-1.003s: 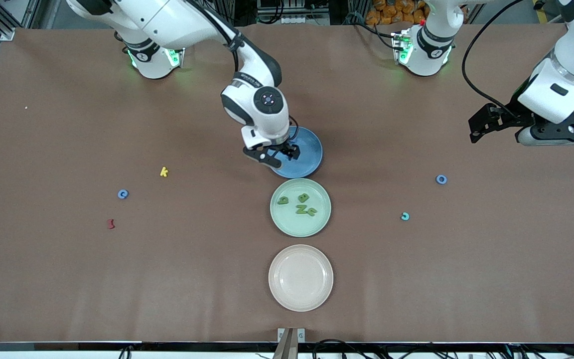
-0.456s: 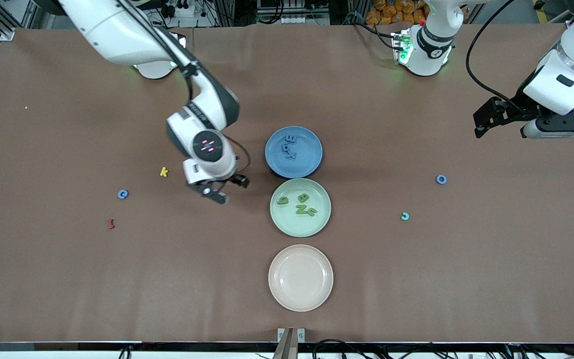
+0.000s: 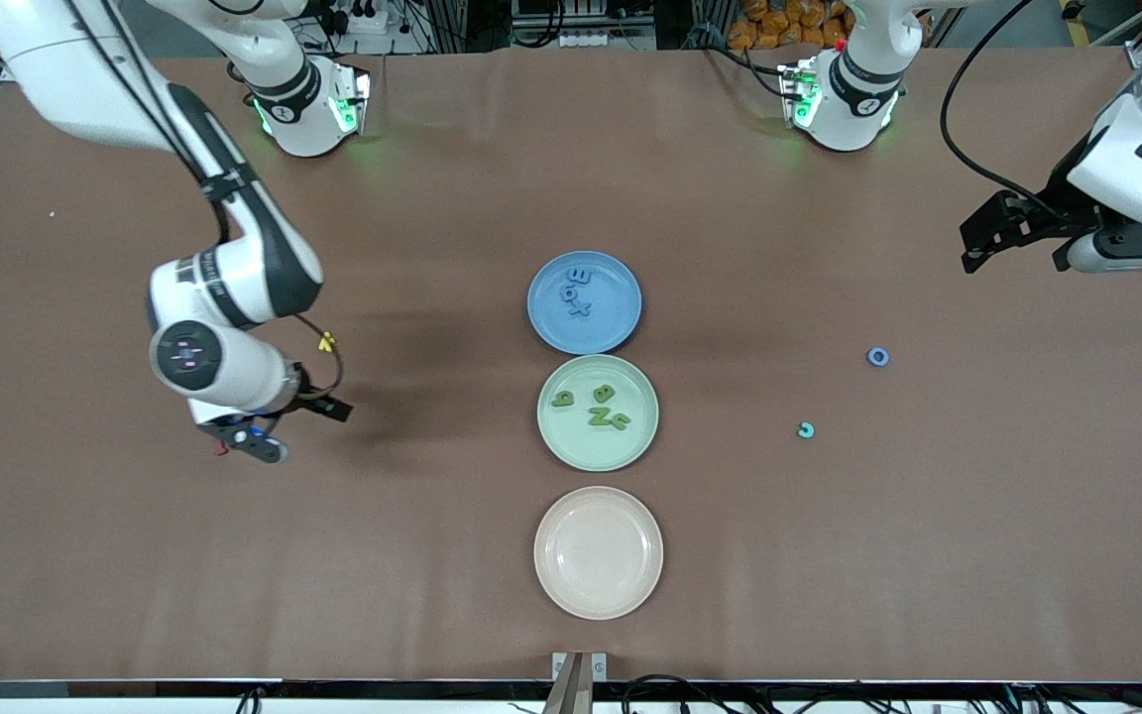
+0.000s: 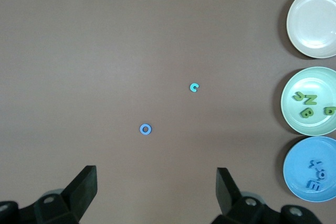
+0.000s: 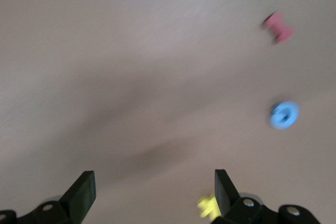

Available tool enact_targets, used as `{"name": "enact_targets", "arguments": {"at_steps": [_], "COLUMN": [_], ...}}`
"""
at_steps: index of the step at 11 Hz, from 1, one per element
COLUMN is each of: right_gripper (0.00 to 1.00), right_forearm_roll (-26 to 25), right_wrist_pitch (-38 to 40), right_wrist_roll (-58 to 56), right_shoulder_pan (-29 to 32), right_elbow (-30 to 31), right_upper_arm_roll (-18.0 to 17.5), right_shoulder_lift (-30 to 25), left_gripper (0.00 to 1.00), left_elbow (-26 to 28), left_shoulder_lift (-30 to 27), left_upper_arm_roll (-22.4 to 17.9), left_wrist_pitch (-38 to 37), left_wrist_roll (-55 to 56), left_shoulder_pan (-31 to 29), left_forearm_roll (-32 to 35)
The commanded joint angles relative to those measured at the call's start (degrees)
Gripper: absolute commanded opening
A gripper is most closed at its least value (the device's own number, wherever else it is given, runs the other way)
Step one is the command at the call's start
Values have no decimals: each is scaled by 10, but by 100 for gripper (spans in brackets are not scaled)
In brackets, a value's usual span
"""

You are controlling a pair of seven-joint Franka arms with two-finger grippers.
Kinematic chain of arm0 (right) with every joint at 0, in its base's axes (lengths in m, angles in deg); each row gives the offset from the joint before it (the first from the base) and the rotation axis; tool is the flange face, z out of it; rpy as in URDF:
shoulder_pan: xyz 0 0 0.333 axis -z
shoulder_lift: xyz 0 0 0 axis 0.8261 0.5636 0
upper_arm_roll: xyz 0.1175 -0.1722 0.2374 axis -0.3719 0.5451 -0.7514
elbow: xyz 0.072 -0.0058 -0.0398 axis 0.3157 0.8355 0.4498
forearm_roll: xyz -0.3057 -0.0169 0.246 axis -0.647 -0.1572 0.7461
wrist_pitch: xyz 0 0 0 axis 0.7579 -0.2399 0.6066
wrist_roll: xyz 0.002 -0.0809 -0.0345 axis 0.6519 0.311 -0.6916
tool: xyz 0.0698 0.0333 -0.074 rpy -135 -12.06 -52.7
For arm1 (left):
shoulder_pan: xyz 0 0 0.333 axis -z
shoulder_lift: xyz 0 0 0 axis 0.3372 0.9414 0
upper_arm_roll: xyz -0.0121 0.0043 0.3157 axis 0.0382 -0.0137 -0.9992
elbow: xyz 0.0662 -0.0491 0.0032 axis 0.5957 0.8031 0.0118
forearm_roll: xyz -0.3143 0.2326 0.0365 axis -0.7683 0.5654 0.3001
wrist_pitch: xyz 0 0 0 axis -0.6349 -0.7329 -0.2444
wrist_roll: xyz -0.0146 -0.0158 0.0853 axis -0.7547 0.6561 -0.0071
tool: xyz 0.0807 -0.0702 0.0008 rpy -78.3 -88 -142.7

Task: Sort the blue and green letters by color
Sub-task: 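Move the right gripper to the blue o and grasp it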

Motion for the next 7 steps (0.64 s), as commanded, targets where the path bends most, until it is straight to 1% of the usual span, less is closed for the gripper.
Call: {"name": "enact_targets", "arguments": {"at_steps": [1, 2, 4, 5, 7], "right_gripper": [100, 100, 100, 100, 100], "right_forearm_roll": [-14, -16, -17, -17, -17], "right_wrist_pitch": [-64, -100, -212, -237, -237], "right_wrist_roll": [-86, -86, -85, -85, -60], "right_shoulder_pan": [86, 103, 147, 159, 174], "right_elbow": [77, 101, 187, 210, 221], "right_upper_arm_roll": [-8, -6, -1, -1, 2], "right_shoulder_lift": [-52, -56, -79, -83, -84], "left_gripper": [100, 100, 100, 100, 100], "left_elbow": [13, 13, 9, 3, 1], "left_shoulder_lift": [-17, -16, -10, -6, -3], "left_upper_arm_roll": [-37, -37, -36, -38, -41], "left_wrist_pitch": [1, 1, 1, 1, 1], "left_wrist_roll": [-37, -36, -28, -28, -29], "left_shoulder_pan": [21, 23, 26, 32, 33], "left_forearm_roll": [-14, -15, -14, -14, -13]}}
